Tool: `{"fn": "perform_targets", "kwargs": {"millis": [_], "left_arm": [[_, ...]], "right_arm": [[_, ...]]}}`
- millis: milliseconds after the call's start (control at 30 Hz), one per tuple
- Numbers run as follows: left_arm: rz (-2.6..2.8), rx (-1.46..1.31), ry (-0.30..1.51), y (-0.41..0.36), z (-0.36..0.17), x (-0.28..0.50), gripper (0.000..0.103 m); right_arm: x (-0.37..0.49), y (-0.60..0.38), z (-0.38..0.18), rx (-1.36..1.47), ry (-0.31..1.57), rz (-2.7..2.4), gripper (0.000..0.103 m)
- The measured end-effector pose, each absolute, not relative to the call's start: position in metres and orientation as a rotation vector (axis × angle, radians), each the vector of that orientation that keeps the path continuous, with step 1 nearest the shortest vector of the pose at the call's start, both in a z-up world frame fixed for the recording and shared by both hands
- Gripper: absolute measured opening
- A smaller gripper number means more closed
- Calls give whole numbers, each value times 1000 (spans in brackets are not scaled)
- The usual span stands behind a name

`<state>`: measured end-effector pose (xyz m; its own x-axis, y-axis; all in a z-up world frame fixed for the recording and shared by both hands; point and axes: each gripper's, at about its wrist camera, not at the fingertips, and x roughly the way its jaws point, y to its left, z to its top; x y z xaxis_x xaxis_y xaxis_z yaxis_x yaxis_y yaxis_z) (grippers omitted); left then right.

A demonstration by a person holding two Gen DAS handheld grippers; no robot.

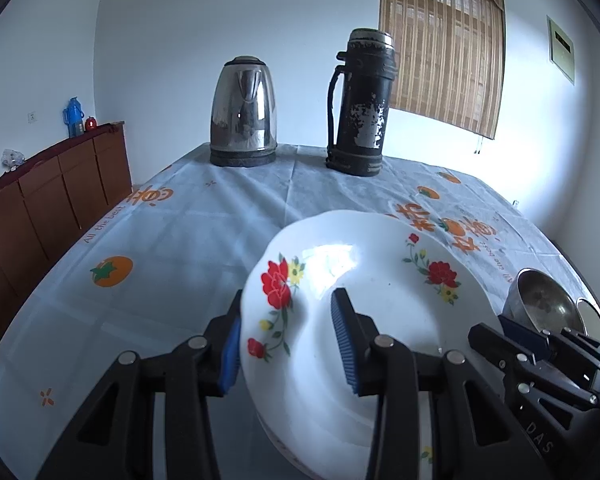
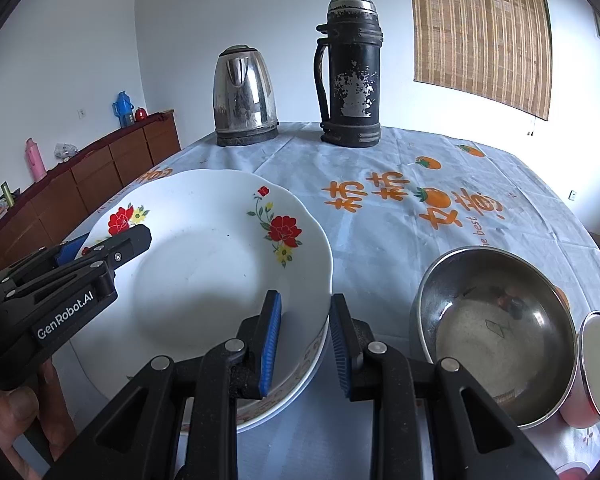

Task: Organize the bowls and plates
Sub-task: 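Lower the red-flower plate onto the pink-floral plate stack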

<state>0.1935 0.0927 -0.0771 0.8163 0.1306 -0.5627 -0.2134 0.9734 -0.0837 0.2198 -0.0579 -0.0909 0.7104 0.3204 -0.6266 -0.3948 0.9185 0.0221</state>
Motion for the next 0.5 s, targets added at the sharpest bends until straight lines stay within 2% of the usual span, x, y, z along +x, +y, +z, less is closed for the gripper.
{"fn": "perform_targets", "kwargs": {"millis": [500], "left_arm": [[179,-131,621,91,-83,197,38]], "right_arm": [[223,-57,-93,-129,687,386,26]]}}
